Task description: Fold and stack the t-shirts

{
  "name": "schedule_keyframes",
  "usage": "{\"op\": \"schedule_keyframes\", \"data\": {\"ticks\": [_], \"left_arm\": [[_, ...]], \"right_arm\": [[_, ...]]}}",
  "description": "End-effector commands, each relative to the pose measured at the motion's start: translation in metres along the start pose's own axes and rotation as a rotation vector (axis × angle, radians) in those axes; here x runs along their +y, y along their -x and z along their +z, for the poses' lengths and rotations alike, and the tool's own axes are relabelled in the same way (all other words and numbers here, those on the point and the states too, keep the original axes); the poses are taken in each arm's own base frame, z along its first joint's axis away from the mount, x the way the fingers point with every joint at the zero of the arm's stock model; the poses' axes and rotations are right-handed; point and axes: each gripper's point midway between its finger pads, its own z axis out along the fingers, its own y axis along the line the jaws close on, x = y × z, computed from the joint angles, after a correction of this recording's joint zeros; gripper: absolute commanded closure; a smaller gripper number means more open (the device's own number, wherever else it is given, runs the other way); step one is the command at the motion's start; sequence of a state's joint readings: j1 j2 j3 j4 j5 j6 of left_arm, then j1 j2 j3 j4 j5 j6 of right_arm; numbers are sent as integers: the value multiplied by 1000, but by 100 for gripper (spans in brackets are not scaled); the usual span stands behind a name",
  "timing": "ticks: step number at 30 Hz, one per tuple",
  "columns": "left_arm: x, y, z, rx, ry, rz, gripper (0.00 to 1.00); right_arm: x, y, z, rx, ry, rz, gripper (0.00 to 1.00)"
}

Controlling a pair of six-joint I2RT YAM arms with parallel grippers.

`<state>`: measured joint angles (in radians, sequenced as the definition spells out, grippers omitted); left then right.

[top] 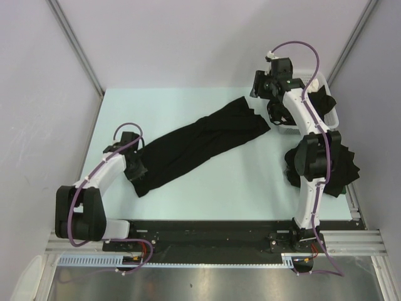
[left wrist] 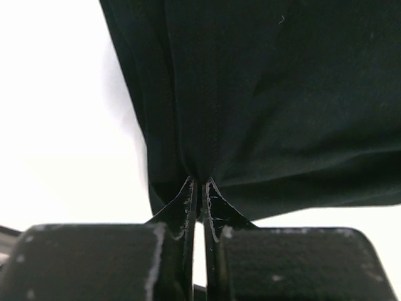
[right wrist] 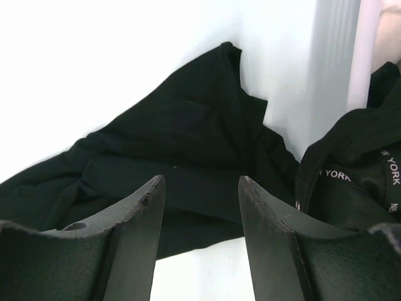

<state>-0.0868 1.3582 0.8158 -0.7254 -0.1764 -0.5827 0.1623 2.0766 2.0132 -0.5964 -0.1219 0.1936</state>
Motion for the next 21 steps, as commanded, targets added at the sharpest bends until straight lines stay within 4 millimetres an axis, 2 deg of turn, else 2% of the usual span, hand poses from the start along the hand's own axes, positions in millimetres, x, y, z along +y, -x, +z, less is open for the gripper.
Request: {"op": "schedule_keyframes", "data": {"ticks": [1, 6, 11, 17, 21], "left_arm": [[-3, 0, -25, 4, -35, 22, 97], [2, -12, -39, 33, -42, 31, 99], [5, -24, -42, 80, -41, 22, 100], [5, -37, -45, 112, -48, 28, 100], [8, -46, -38, 143, -30, 31, 99]], "right_arm": [[15, 24, -2, -57, 38, 3, 44], [25, 28, 7, -61, 54, 6, 44], [33, 32, 10, -69, 70, 2, 44], [31, 32, 12, -66, 70, 4, 44], [29, 31, 11, -63, 70, 5, 44]]}}
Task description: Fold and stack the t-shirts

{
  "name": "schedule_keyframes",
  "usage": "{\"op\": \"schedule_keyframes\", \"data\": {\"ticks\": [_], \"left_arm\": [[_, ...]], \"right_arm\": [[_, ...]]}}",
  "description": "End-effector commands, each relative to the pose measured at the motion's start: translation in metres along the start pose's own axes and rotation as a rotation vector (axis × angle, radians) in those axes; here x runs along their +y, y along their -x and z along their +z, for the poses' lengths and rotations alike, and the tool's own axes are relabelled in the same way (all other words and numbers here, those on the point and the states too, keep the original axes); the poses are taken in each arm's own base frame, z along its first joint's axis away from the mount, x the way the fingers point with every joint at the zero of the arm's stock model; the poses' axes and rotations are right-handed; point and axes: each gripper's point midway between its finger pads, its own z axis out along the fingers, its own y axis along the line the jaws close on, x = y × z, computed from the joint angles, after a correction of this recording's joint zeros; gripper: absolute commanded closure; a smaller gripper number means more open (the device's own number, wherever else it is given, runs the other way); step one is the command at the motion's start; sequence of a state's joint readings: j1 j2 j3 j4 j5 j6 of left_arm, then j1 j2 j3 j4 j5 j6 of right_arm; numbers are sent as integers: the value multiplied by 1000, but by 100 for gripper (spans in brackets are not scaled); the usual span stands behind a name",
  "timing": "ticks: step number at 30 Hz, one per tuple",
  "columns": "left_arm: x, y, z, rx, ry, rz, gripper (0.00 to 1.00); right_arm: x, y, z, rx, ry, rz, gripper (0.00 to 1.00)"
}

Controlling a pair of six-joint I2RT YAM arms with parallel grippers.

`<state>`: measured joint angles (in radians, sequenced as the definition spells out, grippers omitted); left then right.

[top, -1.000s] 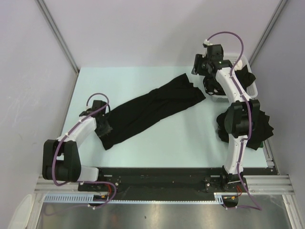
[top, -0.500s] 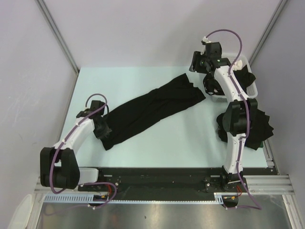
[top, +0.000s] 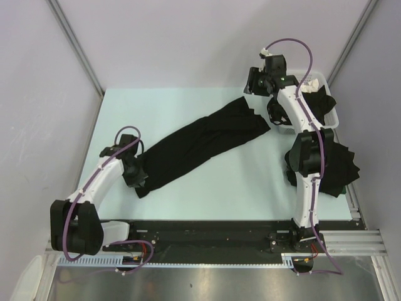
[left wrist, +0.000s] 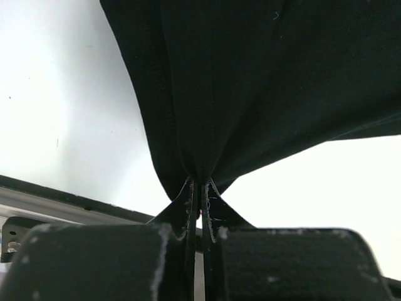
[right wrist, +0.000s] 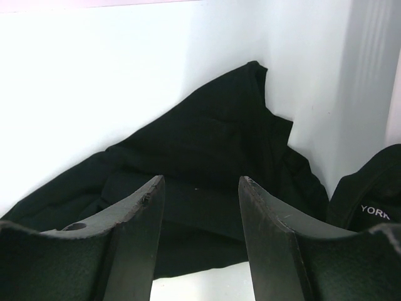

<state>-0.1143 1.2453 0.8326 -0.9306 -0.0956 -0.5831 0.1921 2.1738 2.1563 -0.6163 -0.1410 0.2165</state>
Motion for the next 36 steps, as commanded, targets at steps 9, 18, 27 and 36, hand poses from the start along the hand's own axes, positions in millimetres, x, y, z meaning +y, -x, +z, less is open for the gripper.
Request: {"op": "schedule_keyframes", "data": {"ticks": [9, 18, 27, 36], "left_arm": [[2, -15, 12, 60, 31, -30, 79], [-9, 4, 11, 24, 22, -42, 59], [-3, -5, 24, 62, 58, -35, 58], [10, -8, 27, 86, 148, -53, 48]], "right_arm": [[-5, 22, -12, -51, 18, 15, 44], [-19, 24, -18, -55, 10, 38, 43], [-25, 23, -18, -51, 0, 39, 43], [-31, 22, -16, -49, 0, 49, 43]]}}
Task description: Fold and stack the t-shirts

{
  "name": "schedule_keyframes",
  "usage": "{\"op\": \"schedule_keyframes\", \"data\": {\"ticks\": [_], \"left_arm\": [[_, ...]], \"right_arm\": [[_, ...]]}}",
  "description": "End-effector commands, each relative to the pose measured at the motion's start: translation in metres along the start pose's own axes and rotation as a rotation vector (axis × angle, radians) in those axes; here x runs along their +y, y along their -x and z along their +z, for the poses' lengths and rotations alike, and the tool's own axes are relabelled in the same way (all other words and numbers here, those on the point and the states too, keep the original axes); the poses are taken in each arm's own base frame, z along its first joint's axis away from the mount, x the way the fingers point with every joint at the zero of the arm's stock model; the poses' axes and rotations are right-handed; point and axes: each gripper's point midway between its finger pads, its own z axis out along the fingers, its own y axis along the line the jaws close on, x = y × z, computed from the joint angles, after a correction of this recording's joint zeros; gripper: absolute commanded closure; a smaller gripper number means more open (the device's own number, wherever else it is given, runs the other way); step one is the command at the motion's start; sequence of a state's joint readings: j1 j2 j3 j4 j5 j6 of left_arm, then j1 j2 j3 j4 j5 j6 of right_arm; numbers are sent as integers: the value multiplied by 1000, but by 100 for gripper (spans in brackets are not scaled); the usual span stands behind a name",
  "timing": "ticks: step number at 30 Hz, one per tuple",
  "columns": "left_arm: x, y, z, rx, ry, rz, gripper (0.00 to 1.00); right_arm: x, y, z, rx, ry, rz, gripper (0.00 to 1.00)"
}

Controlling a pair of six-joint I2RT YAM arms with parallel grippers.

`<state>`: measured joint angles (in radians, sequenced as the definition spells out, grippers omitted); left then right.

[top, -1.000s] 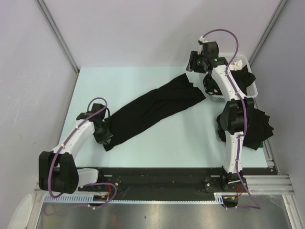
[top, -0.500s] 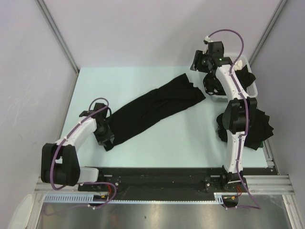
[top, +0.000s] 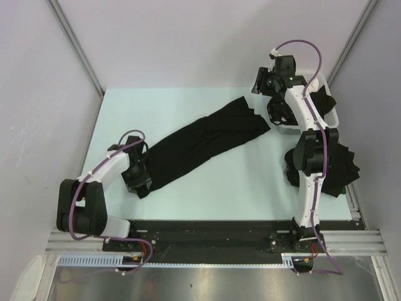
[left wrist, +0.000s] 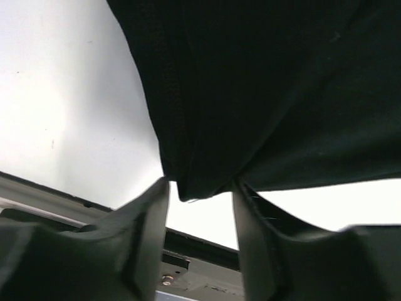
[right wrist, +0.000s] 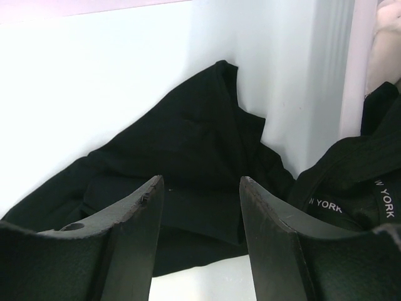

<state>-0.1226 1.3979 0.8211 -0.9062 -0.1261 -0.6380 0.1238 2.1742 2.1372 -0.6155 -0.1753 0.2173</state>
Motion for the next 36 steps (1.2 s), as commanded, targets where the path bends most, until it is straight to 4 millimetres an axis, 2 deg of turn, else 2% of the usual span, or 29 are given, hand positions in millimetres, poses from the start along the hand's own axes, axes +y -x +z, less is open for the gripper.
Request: {"op": "schedule_keyframes", "data": {"ticks": [1, 4, 10, 15, 23, 24, 27, 28, 32, 36], "left_arm": [[4, 4, -2, -9, 48, -29, 45], [6, 2, 1, 3, 64, -33, 42], [-7, -2, 14, 19, 0, -46, 40], [-16, 0, 19, 24, -29, -46, 41], [-20, -6, 29, 58, -23, -27, 58], [-20, -6, 29, 57, -24, -23, 71], [-21, -9, 29, 63, -35, -20, 96], [-21, -11, 29, 68, -36, -17, 100], [-26, -19, 28, 94, -64, 12, 100], [-33, -22, 17, 88, -59, 99, 100]], "right_arm": [[6, 19, -14, -53, 28, 8, 43], [5, 20, -12, -53, 30, 16, 43], [1, 23, -14, -56, 41, 32, 43], [-16, 28, -21, -64, 43, 90, 43], [-23, 34, -28, -79, 50, 115, 43], [-23, 34, -28, -79, 50, 113, 43], [-24, 33, -27, -76, 50, 117, 43], [-23, 33, -28, -77, 52, 118, 43], [-22, 32, -27, -75, 55, 117, 43], [-19, 29, -24, -69, 58, 115, 43]]}}
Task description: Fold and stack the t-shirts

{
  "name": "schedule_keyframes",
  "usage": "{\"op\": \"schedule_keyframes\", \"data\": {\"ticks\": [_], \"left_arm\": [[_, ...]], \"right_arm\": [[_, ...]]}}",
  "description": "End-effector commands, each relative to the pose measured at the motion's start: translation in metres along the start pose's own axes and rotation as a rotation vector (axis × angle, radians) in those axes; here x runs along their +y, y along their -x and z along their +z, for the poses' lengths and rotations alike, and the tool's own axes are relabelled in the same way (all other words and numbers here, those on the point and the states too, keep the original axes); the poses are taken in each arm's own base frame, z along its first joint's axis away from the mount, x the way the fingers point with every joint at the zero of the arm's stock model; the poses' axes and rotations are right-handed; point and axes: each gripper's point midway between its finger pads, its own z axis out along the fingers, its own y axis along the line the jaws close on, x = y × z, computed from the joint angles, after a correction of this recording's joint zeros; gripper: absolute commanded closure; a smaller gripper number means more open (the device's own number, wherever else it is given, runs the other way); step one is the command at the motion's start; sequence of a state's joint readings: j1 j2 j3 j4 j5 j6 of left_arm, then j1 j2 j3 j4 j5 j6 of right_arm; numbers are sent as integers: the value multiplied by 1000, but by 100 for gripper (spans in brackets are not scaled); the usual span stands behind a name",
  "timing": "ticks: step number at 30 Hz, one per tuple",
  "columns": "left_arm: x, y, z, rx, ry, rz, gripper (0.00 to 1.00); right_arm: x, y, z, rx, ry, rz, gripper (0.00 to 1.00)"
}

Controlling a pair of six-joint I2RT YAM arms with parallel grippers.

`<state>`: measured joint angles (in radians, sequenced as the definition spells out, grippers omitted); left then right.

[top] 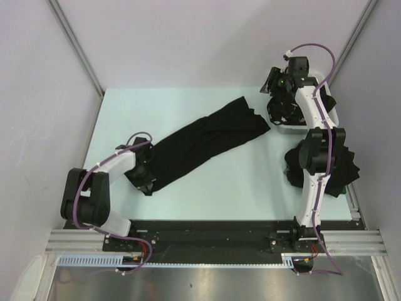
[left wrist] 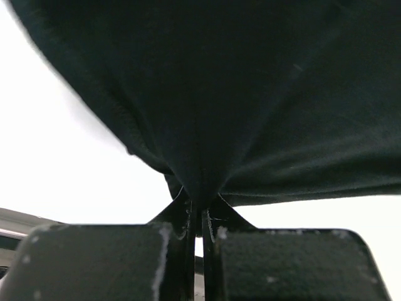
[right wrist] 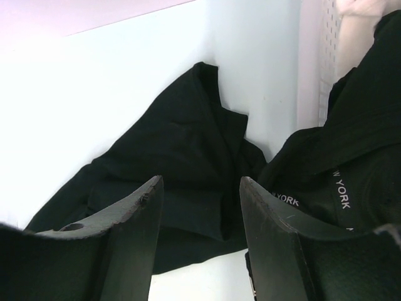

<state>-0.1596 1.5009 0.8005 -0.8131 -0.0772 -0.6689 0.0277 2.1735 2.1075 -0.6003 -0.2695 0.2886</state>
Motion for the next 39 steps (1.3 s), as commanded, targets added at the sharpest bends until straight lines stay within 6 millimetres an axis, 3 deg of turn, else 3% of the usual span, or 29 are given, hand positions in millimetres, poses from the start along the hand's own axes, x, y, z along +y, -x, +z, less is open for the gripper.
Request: {"op": "schedule_keyframes", "data": {"ticks": [1, 13, 17, 25, 31, 33, 39], "left_arm": [[-15, -20, -7, 46, -23, 125, 100], [-43, -57, -27, 100, -19, 472, 100], [-70, -69, -35, 140, -61, 592, 100], [-90, -103, -50, 170, -85, 820, 100], [-79, -132, -54, 239, -114, 911, 100], [-66, -144, -53, 271, -100, 949, 100], [-51, -162, -64, 295, -122, 1010, 100]], "right_arm": [[24, 22, -18, -75, 47, -21, 43], [59, 39, -9, -114, 98, -30, 43], [60, 41, -12, -119, 96, -30, 42], [57, 50, -14, -145, 77, -28, 42], [55, 58, -12, -158, 66, -24, 41], [56, 58, -10, -161, 66, -14, 41], [57, 56, -2, -158, 77, 9, 41]]}}
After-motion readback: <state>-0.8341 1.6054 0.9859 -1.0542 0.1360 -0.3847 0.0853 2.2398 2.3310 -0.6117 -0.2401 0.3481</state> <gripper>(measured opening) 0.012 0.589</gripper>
